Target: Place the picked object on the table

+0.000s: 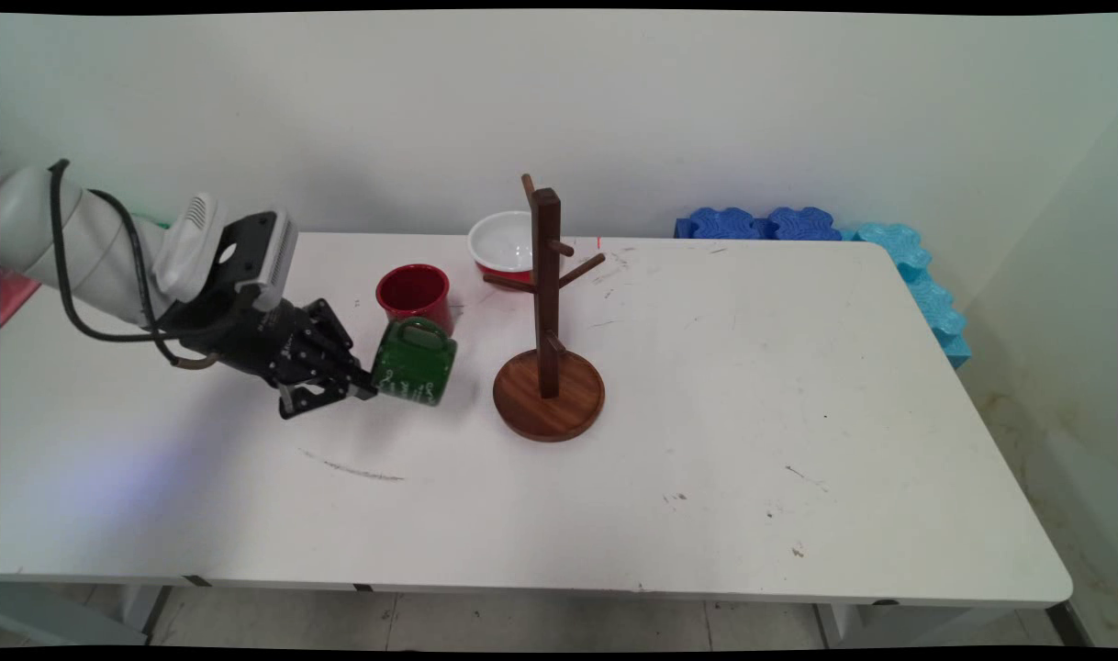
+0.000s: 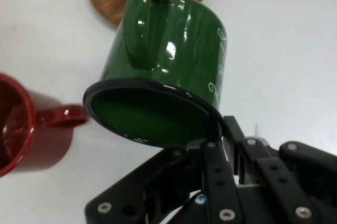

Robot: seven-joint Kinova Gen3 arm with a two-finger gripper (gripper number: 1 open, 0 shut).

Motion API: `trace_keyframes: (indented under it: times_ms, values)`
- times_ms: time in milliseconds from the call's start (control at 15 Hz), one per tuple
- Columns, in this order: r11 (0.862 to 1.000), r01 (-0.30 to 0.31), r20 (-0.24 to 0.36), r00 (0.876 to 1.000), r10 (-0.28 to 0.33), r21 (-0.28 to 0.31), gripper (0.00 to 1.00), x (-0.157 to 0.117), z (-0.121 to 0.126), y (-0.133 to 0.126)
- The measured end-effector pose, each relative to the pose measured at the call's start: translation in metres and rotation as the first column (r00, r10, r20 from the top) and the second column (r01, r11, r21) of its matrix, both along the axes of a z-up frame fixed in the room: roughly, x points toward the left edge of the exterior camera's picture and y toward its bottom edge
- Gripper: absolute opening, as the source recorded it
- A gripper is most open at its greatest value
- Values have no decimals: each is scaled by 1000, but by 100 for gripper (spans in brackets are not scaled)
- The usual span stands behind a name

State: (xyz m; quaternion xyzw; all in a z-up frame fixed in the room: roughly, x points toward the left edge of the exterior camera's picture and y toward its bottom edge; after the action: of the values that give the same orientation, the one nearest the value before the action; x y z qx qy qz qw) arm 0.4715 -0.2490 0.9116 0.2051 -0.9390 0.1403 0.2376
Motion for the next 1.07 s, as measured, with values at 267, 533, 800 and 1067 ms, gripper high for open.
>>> trace_keyframes:
  times_ms: [267,533,800,1067]
  values:
    - [1000,12,106,994,-10,-23,0,8,-3,3]
    - [999,16,193,981,-8,-41,0,15,-7,6]
    - [998,19,266,964,-2,-60,0,21,-12,7]
    - [997,19,331,944,7,-77,0,28,-18,9]
